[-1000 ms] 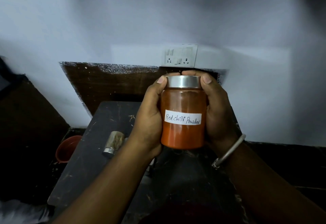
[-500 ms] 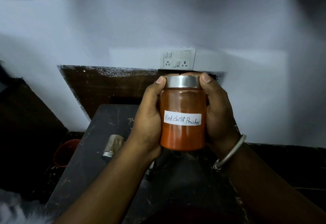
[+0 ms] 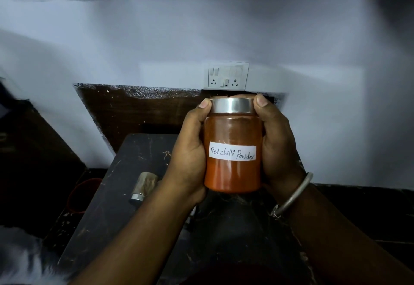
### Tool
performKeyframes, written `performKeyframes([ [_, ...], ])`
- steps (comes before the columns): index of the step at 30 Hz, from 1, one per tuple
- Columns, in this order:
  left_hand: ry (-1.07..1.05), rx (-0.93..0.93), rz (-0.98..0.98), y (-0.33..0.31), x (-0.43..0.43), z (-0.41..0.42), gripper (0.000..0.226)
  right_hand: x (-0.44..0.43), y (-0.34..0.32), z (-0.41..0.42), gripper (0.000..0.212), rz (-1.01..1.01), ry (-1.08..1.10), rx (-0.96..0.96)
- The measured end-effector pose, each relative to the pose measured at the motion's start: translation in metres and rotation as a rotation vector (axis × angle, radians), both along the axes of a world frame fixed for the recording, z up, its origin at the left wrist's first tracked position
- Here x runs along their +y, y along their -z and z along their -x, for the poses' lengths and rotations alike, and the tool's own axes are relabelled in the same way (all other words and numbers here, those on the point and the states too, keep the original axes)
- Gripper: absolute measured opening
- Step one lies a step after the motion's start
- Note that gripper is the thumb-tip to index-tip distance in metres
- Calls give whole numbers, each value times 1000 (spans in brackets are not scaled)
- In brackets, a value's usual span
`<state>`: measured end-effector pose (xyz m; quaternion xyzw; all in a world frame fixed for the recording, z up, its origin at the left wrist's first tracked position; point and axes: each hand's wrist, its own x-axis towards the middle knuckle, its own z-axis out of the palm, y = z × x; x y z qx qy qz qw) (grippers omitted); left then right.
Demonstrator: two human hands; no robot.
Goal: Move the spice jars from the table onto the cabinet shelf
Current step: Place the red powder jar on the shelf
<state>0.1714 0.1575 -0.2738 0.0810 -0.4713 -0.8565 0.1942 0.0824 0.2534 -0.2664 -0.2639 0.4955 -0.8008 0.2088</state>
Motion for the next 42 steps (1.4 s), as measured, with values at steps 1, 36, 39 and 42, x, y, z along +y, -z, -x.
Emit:
performKeyframes([
  [1, -3, -1, 2, 0, 0, 0, 51, 0, 0, 0, 58, 2, -8, -7],
  [36, -478, 281, 1001, -229, -145, 165, 47, -82, -224, 145, 66, -301, 299, 831],
  [39, -832, 6, 1256, -245, -182, 208, 62, -120, -251, 187, 60, -391, 428, 868],
  [42, -940, -372, 1603, -244, -220, 244, 62, -161, -268, 229, 65, -499, 482, 882],
])
